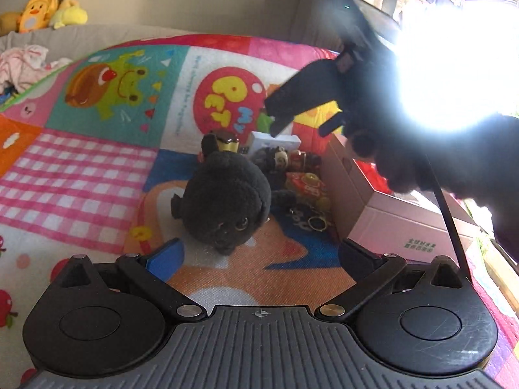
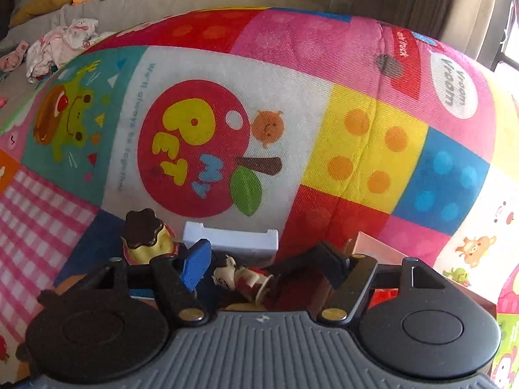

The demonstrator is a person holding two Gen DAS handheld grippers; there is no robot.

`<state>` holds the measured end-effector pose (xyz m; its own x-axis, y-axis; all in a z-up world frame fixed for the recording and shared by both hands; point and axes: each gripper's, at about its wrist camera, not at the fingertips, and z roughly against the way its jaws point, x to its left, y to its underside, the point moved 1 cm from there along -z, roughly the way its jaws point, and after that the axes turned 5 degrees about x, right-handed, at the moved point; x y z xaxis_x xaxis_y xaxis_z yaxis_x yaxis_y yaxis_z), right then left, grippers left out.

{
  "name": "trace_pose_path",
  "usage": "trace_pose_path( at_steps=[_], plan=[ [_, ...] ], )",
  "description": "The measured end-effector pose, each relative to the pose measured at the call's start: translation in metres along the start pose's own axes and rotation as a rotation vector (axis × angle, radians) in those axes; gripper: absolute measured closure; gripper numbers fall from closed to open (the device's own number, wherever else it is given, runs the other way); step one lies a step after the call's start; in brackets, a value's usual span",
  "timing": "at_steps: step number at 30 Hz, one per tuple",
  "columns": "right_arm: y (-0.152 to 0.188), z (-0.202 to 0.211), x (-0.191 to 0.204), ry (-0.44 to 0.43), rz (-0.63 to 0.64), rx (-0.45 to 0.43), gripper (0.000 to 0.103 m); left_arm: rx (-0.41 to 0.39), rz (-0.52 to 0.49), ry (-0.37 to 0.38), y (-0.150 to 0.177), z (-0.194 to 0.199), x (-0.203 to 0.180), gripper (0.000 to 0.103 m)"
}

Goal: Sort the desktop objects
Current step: 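Move the right gripper to the small figurine keychain beside the black plush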

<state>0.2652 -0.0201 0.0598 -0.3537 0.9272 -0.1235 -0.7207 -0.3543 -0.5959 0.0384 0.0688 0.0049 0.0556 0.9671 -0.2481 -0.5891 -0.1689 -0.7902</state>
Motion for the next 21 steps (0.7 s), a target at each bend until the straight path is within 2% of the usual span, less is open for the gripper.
trace_pose_path(
  at_steps=[2, 4, 7, 9, 11, 12, 13, 14, 15, 16, 19, 20, 21],
  plan=[
    [-0.007, -0.009, -0.002, -0.049, -0.05, 0.029, 0.023, 0.004, -0.005, 0.001, 0.0, 0.0, -0.001, 0.0],
    [-0.01, -0.019, 0.003, -0.044, -0.07, 0.047, 0.02, 0.006, -0.002, 0.001, 0.0, -0.001, -0.001, 0.0],
    [-0.015, -0.028, 0.014, -0.033, -0.064, 0.038, 0.02, 0.017, 0.012, 0.005, -0.001, -0.002, 0.001, 0.0],
    [-0.018, -0.03, 0.02, -0.024, -0.043, 0.028, 0.028, 0.026, 0.026, 0.017, -0.001, -0.004, 0.004, 0.0],
    [-0.019, -0.026, 0.023, -0.027, -0.03, 0.031, 0.028, 0.028, 0.036, 0.028, -0.002, -0.004, 0.006, 0.0],
    [-0.017, -0.022, 0.023, -0.041, -0.025, 0.026, 0.047, 0.028, 0.038, 0.03, -0.001, -0.004, 0.007, 0.0],
    [-0.015, -0.015, 0.022, -0.038, -0.013, 0.018, 0.08, 0.028, 0.039, 0.032, -0.001, -0.004, 0.007, 0.0],
    [-0.013, -0.01, 0.02, -0.048, -0.007, 0.036, 0.088, 0.027, 0.039, 0.034, -0.001, -0.004, 0.007, 0.0],
    [-0.01, -0.002, 0.015, -0.093, -0.032, 0.057, 0.09, 0.026, 0.038, 0.035, -0.001, -0.003, 0.007, 0.0],
    [-0.006, 0.008, 0.01, -0.135, -0.057, 0.06, 0.09, 0.027, 0.036, 0.033, -0.001, -0.004, 0.006, 0.0],
    [0.004, 0.033, 0.007, -0.141, -0.025, 0.028, 0.09, 0.031, 0.028, 0.023, -0.001, -0.004, 0.004, 0.0],
    [0.005, 0.036, 0.007, -0.137, -0.013, 0.03, 0.084, 0.029, 0.025, 0.022, -0.001, -0.004, 0.003, 0.0],
    [0.006, 0.037, 0.007, -0.129, -0.01, 0.043, 0.059, 0.029, 0.024, 0.021, -0.001, -0.004, 0.003, 0.0]
  ],
)
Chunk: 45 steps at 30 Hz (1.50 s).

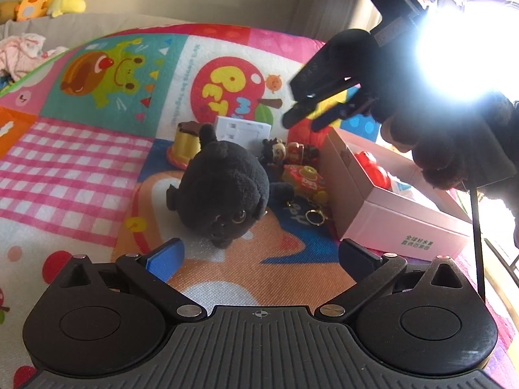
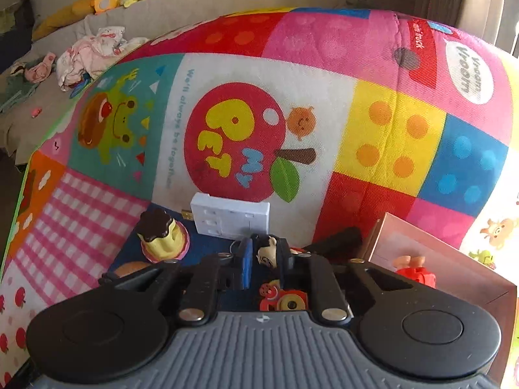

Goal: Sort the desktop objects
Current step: 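Move the right gripper to the small figurine keychain beside the black plush, then grasp the figurine keychain with the right gripper and lift it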

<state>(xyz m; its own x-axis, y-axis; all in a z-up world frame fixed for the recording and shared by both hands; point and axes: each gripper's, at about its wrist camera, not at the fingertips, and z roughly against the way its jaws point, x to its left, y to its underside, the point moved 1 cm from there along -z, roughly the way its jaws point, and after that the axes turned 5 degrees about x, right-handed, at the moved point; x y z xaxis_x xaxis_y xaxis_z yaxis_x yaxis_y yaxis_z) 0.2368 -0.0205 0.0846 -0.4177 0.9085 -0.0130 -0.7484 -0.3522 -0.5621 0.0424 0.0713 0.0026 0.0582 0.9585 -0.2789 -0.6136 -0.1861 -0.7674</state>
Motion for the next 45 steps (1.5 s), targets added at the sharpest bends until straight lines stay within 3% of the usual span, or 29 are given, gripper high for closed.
trace_pose_path(
  at_steps=[1, 2, 11, 12, 13, 15, 20, 24, 28, 31, 34, 37, 42, 45],
  plan=[
    [-0.003, -0.003, 0.001, 0.017, -0.008, 0.014, 0.028, 0.0, 0.001, 0.001, 0.0, 0.0, 0.0, 0.0],
    [-0.003, -0.005, 0.002, 0.036, -0.01, 0.014, 0.023, 0.001, 0.005, 0.003, 0.0, 0.0, 0.001, 0.0],
    [-0.02, -0.056, 0.018, 0.19, 0.049, 0.065, 0.024, 0.022, 0.053, 0.018, -0.002, -0.003, 0.009, 0.0],
    [-0.022, -0.065, 0.019, 0.204, 0.062, 0.1, 0.027, 0.026, 0.056, 0.021, -0.002, -0.004, 0.01, 0.0],
    [-0.022, -0.071, 0.02, 0.23, 0.075, 0.124, 0.043, 0.031, 0.057, 0.025, -0.002, -0.004, 0.01, 0.0],
    [-0.018, -0.079, 0.023, 0.247, 0.109, 0.183, 0.044, 0.048, 0.046, 0.034, -0.002, -0.005, 0.009, 0.0],
    [-0.005, -0.054, 0.024, 0.149, 0.114, 0.204, 0.044, 0.086, -0.064, 0.088, 0.004, -0.002, -0.005, 0.0],
    [0.011, -0.017, 0.027, -0.017, 0.102, 0.225, 0.044, 0.12, -0.117, 0.145, 0.009, 0.0, -0.011, 0.0],
    [0.043, 0.024, 0.032, -0.145, 0.1, 0.229, 0.045, 0.159, -0.209, 0.222, 0.017, 0.005, -0.023, 0.0],
    [0.071, 0.057, 0.03, -0.19, 0.061, 0.21, 0.045, 0.162, -0.273, 0.263, 0.023, 0.01, -0.032, 0.0],
    [0.102, 0.092, 0.026, -0.191, 0.063, 0.122, 0.045, 0.16, -0.275, 0.268, 0.025, 0.01, -0.034, 0.0],
    [0.134, 0.11, 0.014, -0.135, 0.078, 0.051, 0.044, 0.171, -0.244, 0.27, 0.023, 0.008, -0.033, 0.0],
    [0.17, 0.115, -0.014, -0.028, 0.013, 0.014, 0.042, 0.179, -0.208, 0.291, 0.021, 0.005, -0.029, 0.0],
    [0.179, 0.114, -0.032, -0.033, -0.064, 0.005, 0.042, 0.172, -0.195, 0.271, 0.019, 0.004, -0.027, 0.0]
  ],
)
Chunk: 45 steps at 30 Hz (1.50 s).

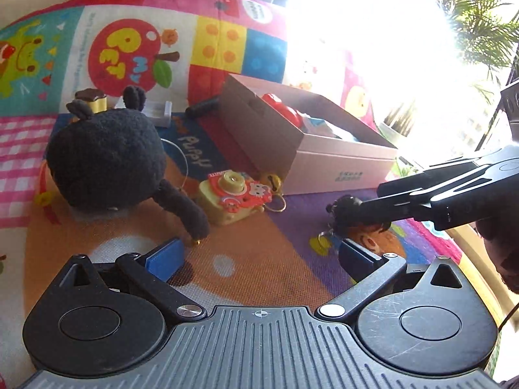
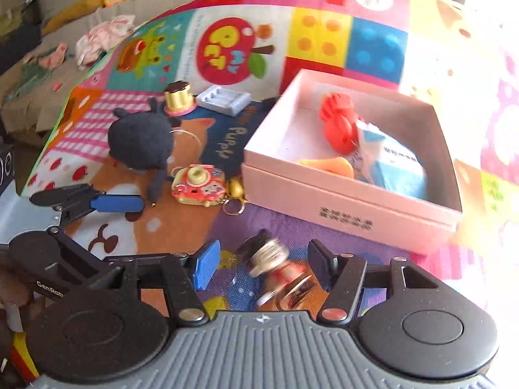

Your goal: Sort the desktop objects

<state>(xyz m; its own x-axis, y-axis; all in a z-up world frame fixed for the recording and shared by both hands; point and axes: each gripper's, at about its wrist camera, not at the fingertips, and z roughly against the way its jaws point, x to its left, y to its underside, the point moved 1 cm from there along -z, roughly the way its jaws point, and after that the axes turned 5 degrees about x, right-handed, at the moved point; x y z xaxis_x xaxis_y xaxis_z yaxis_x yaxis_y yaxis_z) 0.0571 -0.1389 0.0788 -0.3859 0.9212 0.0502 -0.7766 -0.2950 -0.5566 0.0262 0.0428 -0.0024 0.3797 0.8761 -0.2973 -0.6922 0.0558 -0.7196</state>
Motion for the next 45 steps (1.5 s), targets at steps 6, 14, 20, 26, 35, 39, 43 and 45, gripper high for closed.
trace_pose_path(
  at_steps=[6, 14, 20, 26, 35, 39, 43, 45],
  plan=[
    [0.021, 0.005, -0.012, 0.124, -0.024, -0.13, 0.025, -0.073, 0.022, -0.139, -0.007, 0.022, -0.001, 0.0],
    [0.06, 0.009, -0.042, 0.136, -0.175, -0.249, 0.02, -0.254, -0.018, -0.451, -0.096, 0.051, 0.03, 0.006],
    [0.069, 0.012, -0.054, 0.137, -0.284, -0.317, 0.018, -0.045, -0.095, -0.509, -0.147, -0.025, 0.074, 0.029],
    [0.08, 0.013, -0.057, 0.137, -0.307, -0.322, 0.014, 0.11, -0.101, -0.569, -0.152, -0.069, 0.097, 0.057],
    [0.095, 0.008, -0.069, 0.113, -0.397, -0.301, 0.009, -0.057, -0.111, -0.514, -0.148, 0.007, 0.052, 0.073],
    [0.095, 0.005, -0.07, 0.116, -0.408, -0.293, 0.008, -0.152, -0.179, -0.371, -0.127, 0.056, -0.002, 0.073],
    [0.096, 0.005, -0.071, 0.117, -0.421, -0.293, 0.006, -0.113, -0.211, -0.23, -0.086, 0.07, -0.04, 0.072],
    [0.096, 0.005, -0.072, 0.118, -0.429, -0.293, 0.006, -0.089, -0.227, -0.19, -0.063, 0.067, -0.05, 0.06]
  ],
)
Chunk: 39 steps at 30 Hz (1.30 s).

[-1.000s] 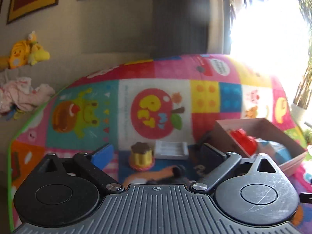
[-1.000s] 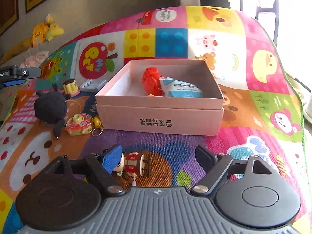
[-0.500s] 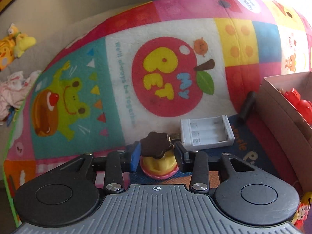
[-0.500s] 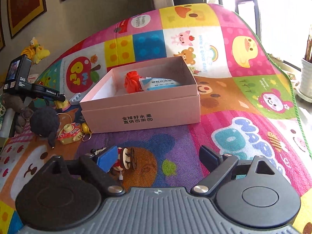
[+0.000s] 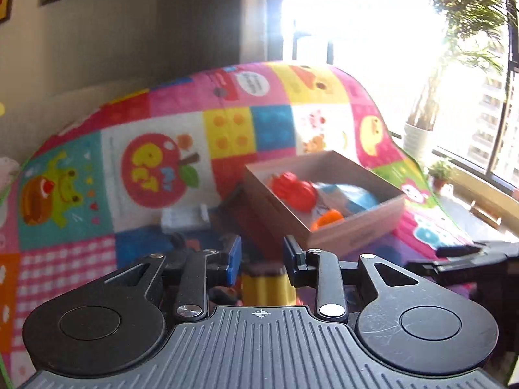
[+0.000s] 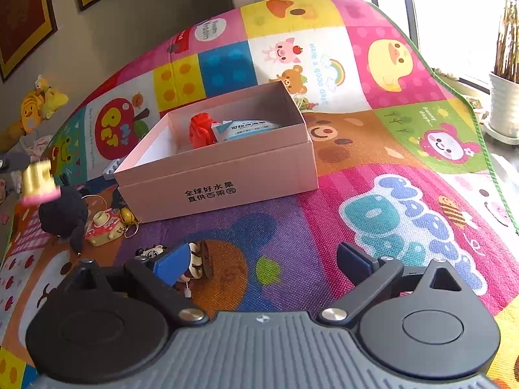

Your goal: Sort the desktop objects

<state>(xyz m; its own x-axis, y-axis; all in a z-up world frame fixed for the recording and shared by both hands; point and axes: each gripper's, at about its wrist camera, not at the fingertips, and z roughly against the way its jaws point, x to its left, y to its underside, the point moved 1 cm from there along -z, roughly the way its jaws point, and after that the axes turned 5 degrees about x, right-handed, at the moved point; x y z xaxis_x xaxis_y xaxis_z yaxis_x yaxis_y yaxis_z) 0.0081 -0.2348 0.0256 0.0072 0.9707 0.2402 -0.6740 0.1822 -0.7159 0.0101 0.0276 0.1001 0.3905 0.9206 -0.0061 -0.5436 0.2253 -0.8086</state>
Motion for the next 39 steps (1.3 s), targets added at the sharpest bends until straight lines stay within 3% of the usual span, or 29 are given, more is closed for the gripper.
trace_pose_path(
  at_steps=[3, 8, 14, 18, 24, 27, 31, 35, 39],
  plan=[
    [0.0, 0.0, -0.001, 0.004, -0.008, -0.001, 0.004, 0.052, 0.014, 0.009, 0.029, -0.008, -0.014, 0.032],
    [0.0, 0.0, 0.002, 0.016, 0.01, -0.004, 0.001, 0.16, 0.088, 0.04, 0.066, -0.02, -0.022, 0.005],
    [0.0, -0.002, 0.004, 0.025, 0.012, 0.016, 0.0, 0.141, 0.206, 0.017, 0.089, -0.024, -0.018, 0.003],
    [0.0, -0.003, 0.001, 0.034, -0.007, 0.018, 0.0, 0.097, 0.293, 0.021, 0.084, -0.024, -0.007, 0.003],
    [-0.001, -0.007, 0.0, 0.032, -0.01, 0.036, 0.0, 0.035, 0.253, -0.035, 0.079, 0.001, 0.005, 0.0],
    [0.0, -0.008, 0.001, 0.032, -0.007, 0.037, 0.0, 0.076, 0.232, -0.039, 0.083, 0.01, 0.002, 0.0],
    [-0.001, -0.009, 0.002, 0.034, 0.0, 0.043, 0.0, 0.135, 0.158, 0.05, 0.096, 0.024, -0.013, 0.0],
    [-0.001, -0.009, 0.003, 0.039, 0.005, 0.045, 0.0, 0.207, 0.101, 0.09, 0.109, 0.027, -0.031, 0.0],
    [-0.001, -0.007, 0.006, 0.022, 0.033, 0.049, 0.0, 0.239, 0.101, 0.034, 0.119, 0.02, -0.042, 0.0]
  ],
)
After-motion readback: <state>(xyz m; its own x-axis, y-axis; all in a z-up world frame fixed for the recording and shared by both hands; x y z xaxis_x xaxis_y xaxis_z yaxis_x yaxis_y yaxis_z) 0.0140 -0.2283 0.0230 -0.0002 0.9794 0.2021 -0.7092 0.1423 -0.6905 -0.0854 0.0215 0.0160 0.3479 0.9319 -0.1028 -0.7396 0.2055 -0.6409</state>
